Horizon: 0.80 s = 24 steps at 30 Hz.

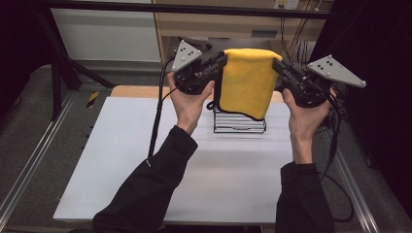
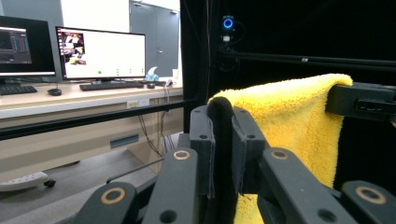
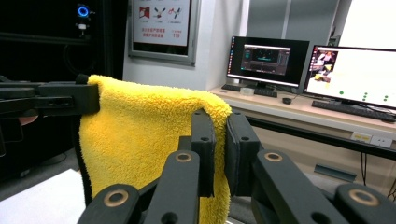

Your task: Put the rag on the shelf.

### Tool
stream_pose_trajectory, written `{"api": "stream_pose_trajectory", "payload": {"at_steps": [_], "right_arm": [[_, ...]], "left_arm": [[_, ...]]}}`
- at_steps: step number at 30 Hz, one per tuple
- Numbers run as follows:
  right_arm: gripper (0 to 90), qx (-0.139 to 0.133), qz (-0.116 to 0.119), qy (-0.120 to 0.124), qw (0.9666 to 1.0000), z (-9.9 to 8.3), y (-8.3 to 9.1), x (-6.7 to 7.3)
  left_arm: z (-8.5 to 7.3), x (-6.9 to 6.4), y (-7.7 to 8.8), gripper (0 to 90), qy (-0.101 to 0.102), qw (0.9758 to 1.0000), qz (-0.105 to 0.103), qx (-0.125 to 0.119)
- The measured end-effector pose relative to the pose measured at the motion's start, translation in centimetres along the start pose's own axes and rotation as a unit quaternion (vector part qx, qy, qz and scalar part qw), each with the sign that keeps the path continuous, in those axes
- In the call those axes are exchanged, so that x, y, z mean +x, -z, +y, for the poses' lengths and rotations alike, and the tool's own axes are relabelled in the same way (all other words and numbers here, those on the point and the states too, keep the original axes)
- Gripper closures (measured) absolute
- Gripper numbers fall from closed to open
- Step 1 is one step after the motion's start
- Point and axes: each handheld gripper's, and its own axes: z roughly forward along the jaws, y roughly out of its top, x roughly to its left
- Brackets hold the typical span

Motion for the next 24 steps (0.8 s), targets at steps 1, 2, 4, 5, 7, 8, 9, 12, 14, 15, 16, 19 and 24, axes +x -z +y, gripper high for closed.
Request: {"api": "stream_pose_trajectory", "payload": {"at_steps": [1,2,4,5,7,8,9,12,14,15,16,19,24], "right_arm": [[83.7,-0.001,-0.001,-0.001,1.0000,0.1,-0.1,-0.1],[83.7,-0.002,-0.001,-0.002,1.0000,0.3,-0.1,-0.2],[83.7,-0.004,-0.003,0.000,1.0000,0.7,-0.3,-0.4],[83.7,-0.004,-0.005,0.000,1.0000,0.9,-0.4,-0.6],[83.7,-0.007,-0.007,0.002,0.9999,1.4,-0.6,-0.8],[83.7,-0.007,-0.009,0.002,0.9999,1.5,-0.7,-0.9],[83.7,-0.008,-0.009,0.003,0.9999,1.7,-0.8,-1.0],[83.7,-0.011,-0.012,0.003,0.9999,2.2,-1.1,-1.3],[83.7,-0.013,-0.014,0.001,0.9998,2.4,-1.4,-1.5],[83.7,-0.014,-0.013,0.001,0.9998,2.4,-1.5,-1.6],[83.7,-0.014,-0.015,0.001,0.9998,2.5,-1.6,-1.7],[83.7,-0.014,-0.016,-0.002,0.9998,2.8,-2.1,-2.0],[83.7,-0.018,-0.019,-0.002,0.9997,3.4,-2.9,-2.5]], "left_arm": [[0.3,0.0,-0.1,80.5,-0.003,1.0000,0.001,-0.001],[0.4,0.0,-0.2,80.5,-0.005,1.0000,0.002,-0.003],[0.9,-0.1,-0.5,80.5,-0.009,0.9999,0.004,-0.005],[1.0,-0.1,-0.6,80.5,-0.011,0.9999,0.004,-0.006],[1.4,0.0,-0.8,80.5,-0.012,0.9999,0.003,-0.008],[1.5,0.0,-0.9,80.5,-0.011,0.9999,0.003,-0.009],[1.7,0.0,-1.0,80.5,-0.009,0.9999,0.002,-0.010],[2.1,0.1,-1.4,80.5,-0.011,0.9999,0.003,-0.011],[2.4,0.1,-1.6,80.5,-0.017,0.9998,0.006,-0.011],[2.6,0.2,-1.7,80.5,-0.017,0.9998,0.006,-0.011],[2.7,0.2,-1.8,80.5,-0.016,0.9998,0.007,-0.012],[3.0,0.4,-2.1,80.5,-0.015,0.9998,0.009,-0.013],[3.7,0.7,-2.7,80.5,-0.012,0.9997,0.010,-0.016]]}}
